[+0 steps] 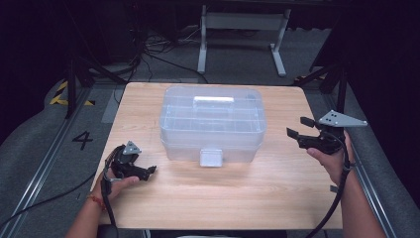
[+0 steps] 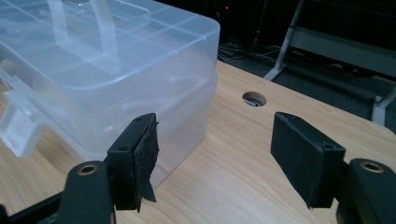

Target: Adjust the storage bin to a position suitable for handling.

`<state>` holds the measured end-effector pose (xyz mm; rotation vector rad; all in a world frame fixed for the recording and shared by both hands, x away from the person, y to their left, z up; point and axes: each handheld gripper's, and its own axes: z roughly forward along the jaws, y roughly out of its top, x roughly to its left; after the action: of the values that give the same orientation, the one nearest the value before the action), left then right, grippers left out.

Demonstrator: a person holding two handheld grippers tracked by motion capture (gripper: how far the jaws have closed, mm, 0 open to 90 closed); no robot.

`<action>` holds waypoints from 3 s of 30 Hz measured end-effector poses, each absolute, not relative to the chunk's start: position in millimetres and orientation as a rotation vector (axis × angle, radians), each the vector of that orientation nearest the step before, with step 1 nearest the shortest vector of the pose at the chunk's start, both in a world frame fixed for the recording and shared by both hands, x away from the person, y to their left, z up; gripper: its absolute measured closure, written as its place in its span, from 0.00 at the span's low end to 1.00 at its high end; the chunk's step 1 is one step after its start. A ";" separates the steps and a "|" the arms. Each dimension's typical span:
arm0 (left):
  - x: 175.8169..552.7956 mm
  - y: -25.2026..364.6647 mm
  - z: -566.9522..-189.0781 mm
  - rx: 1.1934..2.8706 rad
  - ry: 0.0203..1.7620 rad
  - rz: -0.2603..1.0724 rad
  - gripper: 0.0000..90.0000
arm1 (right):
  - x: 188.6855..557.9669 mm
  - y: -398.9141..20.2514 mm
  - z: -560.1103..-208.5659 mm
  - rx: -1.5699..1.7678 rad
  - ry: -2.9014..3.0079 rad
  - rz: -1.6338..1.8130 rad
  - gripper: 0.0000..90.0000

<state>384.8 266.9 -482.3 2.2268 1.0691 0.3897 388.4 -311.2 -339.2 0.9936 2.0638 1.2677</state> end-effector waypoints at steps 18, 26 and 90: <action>384.9 266.9 -482.3 2.227 1.068 0.389 0.00 | 404.6 -290.2 -320.4 0.920 2.089 1.293 0.35; 384.8 266.9 -482.3 2.227 1.069 0.390 0.00 | 411.8 -275.3 -317.7 0.888 2.118 1.298 0.35; 384.8 266.9 -482.3 2.227 1.069 0.390 0.00 | 469.2 -163.9 -300.5 0.683 2.322 1.223 0.50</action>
<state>384.8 266.9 -482.3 2.2269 1.0685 0.3897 469.2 -163.9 -300.5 0.6833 2.3224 1.2228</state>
